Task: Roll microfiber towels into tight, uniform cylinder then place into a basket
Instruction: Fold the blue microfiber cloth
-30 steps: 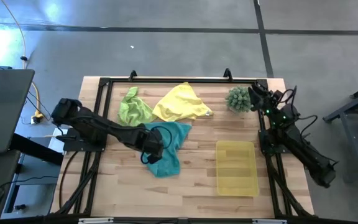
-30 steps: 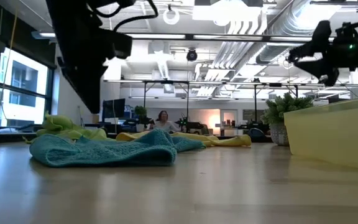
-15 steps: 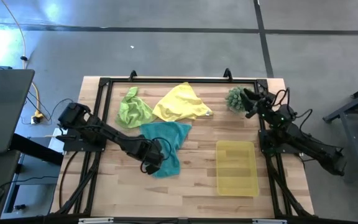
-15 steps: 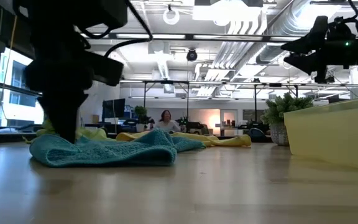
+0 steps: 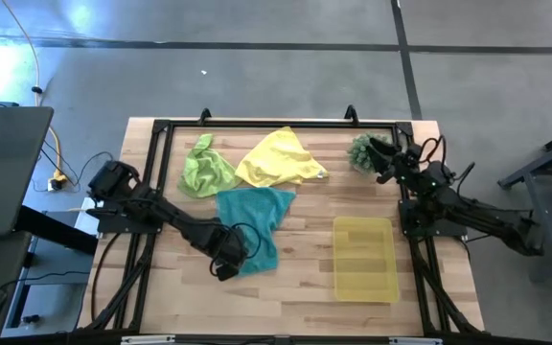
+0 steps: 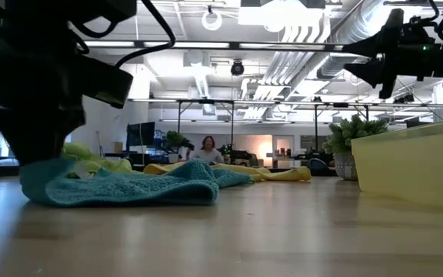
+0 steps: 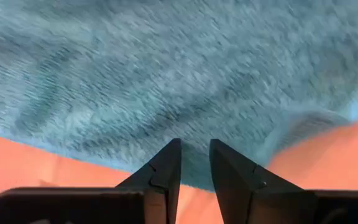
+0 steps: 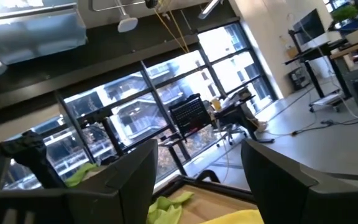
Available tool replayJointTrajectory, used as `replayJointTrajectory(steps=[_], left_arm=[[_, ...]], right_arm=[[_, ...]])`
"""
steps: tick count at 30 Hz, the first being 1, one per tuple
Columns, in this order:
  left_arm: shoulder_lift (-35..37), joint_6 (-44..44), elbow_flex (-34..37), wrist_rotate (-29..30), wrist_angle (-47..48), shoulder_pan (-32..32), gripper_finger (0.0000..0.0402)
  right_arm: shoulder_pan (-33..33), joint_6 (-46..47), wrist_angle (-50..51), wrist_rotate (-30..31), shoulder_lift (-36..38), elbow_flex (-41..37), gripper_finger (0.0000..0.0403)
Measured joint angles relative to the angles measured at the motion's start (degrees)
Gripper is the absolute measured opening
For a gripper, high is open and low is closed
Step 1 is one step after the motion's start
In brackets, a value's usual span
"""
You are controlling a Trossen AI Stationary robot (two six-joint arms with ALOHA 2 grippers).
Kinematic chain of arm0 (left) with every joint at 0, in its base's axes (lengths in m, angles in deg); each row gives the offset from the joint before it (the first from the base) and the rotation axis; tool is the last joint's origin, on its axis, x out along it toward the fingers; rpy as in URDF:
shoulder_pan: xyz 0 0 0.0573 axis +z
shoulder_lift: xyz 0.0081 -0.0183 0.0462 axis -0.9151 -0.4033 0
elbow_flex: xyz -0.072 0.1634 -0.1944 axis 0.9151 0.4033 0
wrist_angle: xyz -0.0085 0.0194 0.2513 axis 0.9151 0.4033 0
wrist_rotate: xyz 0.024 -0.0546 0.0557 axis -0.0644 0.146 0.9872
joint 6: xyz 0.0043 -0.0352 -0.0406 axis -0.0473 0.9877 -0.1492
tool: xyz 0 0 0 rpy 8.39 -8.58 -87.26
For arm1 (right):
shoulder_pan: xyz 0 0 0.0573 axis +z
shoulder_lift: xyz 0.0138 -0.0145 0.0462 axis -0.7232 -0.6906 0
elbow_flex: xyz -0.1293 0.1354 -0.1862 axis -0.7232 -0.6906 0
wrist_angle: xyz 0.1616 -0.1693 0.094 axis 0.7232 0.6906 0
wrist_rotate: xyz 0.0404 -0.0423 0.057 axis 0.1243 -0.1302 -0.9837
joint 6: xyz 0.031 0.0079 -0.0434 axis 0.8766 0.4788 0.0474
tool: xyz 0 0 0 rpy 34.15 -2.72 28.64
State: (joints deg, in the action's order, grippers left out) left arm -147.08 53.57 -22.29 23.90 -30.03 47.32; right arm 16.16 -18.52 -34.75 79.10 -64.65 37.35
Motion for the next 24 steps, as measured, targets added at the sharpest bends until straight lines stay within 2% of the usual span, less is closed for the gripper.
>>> replayJointTrajectory(steps=[9, 13, 20, 24], left_arm=[[0.01, 0.85, 0.00, -1.73, 0.14, -2.07, 0.0076], [0.01, 0.86, 0.00, -5.94, 0.14, -2.30, 0.0076], [0.01, 0.21, 0.00, -10.43, 0.14, -2.34, 0.0076], [0.01, -1.08, 0.00, -9.88, 0.14, -2.34, 0.0076]], right_arm=[[6.10, -2.71, -10.42, -0.12, -9.93, 0.00, 0.0225], [9.08, -5.23, -16.42, 0.92, -14.58, 0.16, 0.0225], [14.50, -11.12, -12.00, 1.89, -23.60, 7.94, 0.0225], [17.27, -15.84, -5.48, 1.91, -30.01, 14.67, 0.0225]])
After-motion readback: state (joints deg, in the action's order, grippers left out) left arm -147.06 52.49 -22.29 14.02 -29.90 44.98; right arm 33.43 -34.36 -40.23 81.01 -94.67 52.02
